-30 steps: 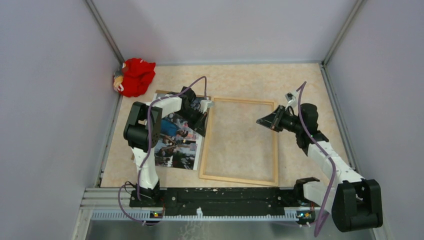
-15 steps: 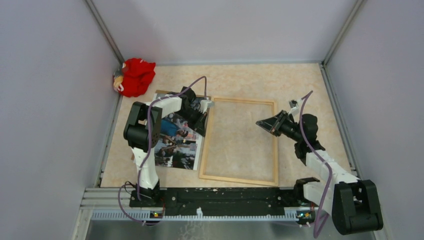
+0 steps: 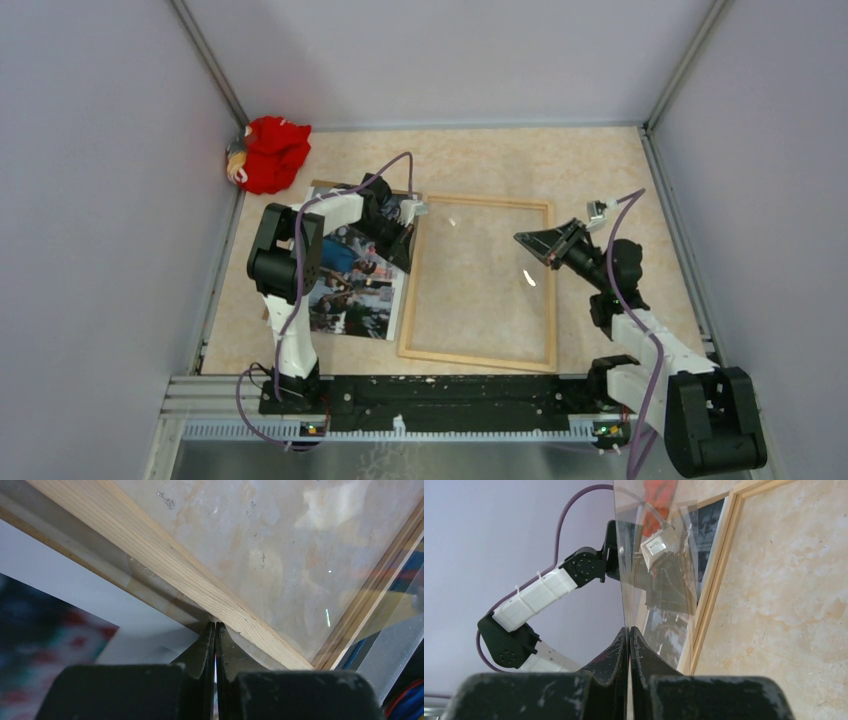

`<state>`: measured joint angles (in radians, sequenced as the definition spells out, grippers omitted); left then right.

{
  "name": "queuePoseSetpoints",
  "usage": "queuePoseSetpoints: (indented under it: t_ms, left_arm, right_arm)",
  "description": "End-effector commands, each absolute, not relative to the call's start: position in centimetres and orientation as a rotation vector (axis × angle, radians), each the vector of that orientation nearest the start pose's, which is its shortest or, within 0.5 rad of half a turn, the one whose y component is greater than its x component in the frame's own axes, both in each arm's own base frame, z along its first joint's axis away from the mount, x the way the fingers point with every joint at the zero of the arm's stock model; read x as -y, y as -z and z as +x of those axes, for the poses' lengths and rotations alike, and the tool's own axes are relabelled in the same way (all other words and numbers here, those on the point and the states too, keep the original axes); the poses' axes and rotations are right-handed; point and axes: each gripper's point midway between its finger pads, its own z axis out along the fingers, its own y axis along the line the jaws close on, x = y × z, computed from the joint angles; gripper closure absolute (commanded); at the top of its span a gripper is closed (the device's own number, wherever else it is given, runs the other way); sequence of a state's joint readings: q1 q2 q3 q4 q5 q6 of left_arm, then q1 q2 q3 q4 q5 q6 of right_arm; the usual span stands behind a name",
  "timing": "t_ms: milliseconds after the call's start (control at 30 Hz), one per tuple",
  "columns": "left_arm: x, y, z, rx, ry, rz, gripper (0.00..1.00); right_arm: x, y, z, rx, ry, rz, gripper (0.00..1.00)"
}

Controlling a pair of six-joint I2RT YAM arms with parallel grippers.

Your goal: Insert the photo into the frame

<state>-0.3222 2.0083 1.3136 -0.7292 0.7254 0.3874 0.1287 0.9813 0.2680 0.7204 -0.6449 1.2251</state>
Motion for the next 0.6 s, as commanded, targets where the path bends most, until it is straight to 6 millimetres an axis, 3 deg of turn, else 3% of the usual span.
queuePoseSetpoints:
  t_ms: [0,267,567]
  left_arm:
    - [20.8,-1.0,29.9,-2.594,1.043,1.063,0.96]
    - [20.7,-1.1,29.9,-2.596,1.038,1.064,0.97]
    - [20.9,-1.3,30.0,-2.589,1.051,1.058,0.97]
  right_arm:
    - [-17.5,-22.4,26.4,-1.678,-1.542,0.339,1.00]
    - [-17.1,-20.9,26.7,-1.728,-1.493,0.391,1.00]
    - [-16.9,-23.0,27.8,-1.622,-1.607,0.523,1.00]
